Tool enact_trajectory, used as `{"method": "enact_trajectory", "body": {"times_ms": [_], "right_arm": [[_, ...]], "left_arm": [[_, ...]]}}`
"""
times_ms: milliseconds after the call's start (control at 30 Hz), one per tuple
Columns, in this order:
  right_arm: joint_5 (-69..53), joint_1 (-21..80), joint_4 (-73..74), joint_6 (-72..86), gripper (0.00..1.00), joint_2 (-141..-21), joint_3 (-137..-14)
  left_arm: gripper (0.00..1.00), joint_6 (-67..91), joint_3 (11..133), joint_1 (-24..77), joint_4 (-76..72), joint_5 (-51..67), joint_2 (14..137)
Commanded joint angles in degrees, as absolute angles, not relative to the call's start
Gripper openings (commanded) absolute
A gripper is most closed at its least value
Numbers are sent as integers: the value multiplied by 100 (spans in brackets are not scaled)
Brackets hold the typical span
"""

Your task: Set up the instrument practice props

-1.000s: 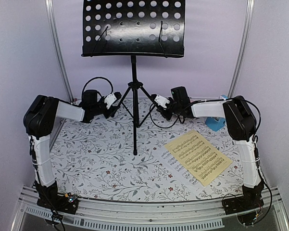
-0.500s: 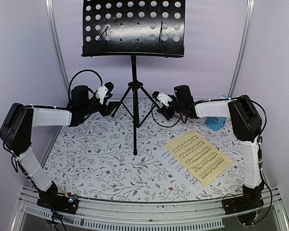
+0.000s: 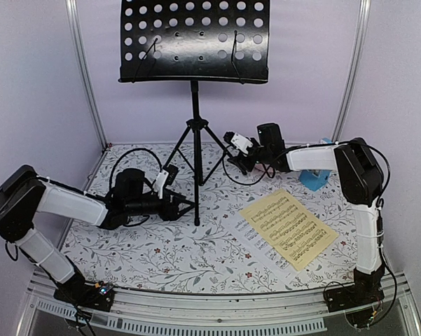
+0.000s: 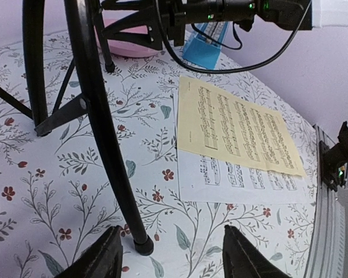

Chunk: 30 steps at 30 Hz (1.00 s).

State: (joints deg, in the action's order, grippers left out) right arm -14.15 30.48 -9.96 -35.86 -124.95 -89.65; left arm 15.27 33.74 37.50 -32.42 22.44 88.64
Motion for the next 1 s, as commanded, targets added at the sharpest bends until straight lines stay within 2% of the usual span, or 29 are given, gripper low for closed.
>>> {"method": "enact_trajectory", "body": {"times_ms": [0, 167, 500, 600, 700, 833, 967], "right_arm": [[-1630, 3028, -1029, -3507, 59, -12844, -9210], [-1584, 3024, -1028, -3519, 55, -13003, -9326], [-1353, 2937, -1160, -3490, 46, -13207, -9540], [-1256, 2928, -1169, -3504, 41, -13326, -9661], [-1146, 2918, -1177, -3556, 36, -13402, -9781], [-1011, 2923, -1191, -3561, 26, -13645, -9919], [-846, 2918, -1221, -3567, 13, -13653, -9906]], "left_arm": [[61, 2196, 3377, 3819, -3900, 2180, 9273], [63, 2251, 3755, 3842, -3965, 2266, 9796], [53, 2293, 4508, 3876, -3886, 2137, 10583], [44, 2316, 4596, 3891, -3931, 2144, 10734], [32, 2303, 4668, 3943, -3812, 2114, 10779], [15, 2351, 4500, 3985, -3682, 2028, 10587], [1, 2435, 4187, 4031, -3546, 1938, 10202]]}}
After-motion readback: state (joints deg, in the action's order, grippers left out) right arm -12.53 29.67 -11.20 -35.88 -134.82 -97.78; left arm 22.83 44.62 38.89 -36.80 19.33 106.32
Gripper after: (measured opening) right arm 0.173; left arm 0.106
